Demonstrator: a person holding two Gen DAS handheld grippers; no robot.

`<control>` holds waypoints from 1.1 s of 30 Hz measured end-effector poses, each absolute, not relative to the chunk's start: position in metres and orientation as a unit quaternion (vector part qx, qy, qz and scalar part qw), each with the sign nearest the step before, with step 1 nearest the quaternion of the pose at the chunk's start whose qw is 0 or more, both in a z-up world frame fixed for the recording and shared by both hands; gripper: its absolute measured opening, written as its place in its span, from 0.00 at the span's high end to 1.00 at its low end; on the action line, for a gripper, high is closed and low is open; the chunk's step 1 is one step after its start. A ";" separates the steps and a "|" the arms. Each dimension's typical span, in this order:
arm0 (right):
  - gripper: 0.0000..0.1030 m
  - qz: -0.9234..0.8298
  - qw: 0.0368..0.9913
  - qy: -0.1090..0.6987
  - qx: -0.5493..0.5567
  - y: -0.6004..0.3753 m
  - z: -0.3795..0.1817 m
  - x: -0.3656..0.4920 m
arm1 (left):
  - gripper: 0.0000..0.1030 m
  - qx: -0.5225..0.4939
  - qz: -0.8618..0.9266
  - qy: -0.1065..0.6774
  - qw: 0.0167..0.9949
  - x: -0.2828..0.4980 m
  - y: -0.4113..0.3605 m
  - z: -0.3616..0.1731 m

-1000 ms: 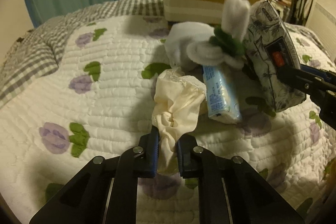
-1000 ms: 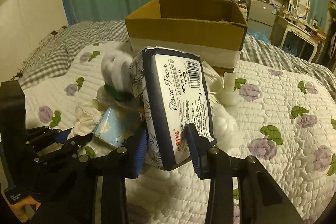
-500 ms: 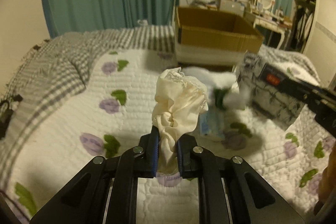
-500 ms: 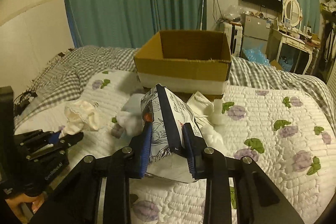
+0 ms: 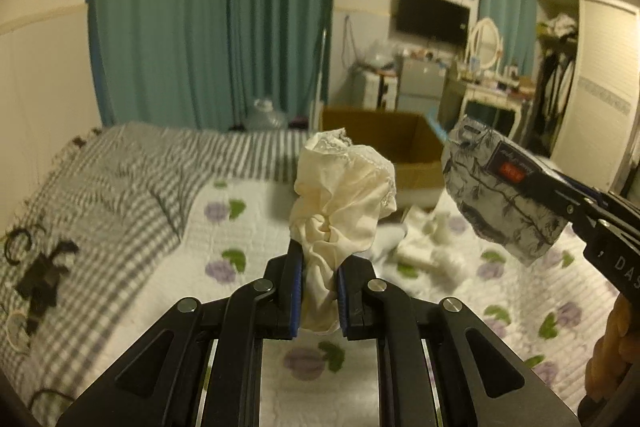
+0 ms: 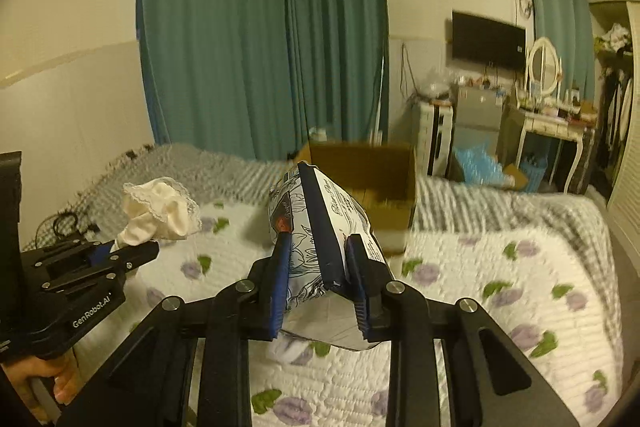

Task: Organize soft objects
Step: 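Lift the cream cloth and tissue pack with both grippers toward the cardboard box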

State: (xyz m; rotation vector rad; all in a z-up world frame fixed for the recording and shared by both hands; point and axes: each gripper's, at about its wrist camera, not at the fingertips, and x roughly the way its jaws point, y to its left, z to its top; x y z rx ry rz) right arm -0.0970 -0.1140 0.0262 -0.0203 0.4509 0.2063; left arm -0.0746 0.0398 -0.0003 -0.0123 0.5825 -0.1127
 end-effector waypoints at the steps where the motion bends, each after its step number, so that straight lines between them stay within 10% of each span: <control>1: 0.74 0.102 0.973 0.209 -0.010 -0.115 0.037 -0.102 | 0.88 -0.006 -0.058 0.279 0.958 -0.076 0.040 0.006; 21: 0.74 0.088 0.993 0.080 -0.027 -0.131 0.147 -0.092 | 0.88 0.032 -0.104 0.132 0.985 -0.037 0.015 0.112; 33: 0.74 0.080 0.992 0.091 -0.036 -0.132 0.138 0.000 | 0.88 0.007 -0.126 0.174 0.977 0.058 0.006 0.099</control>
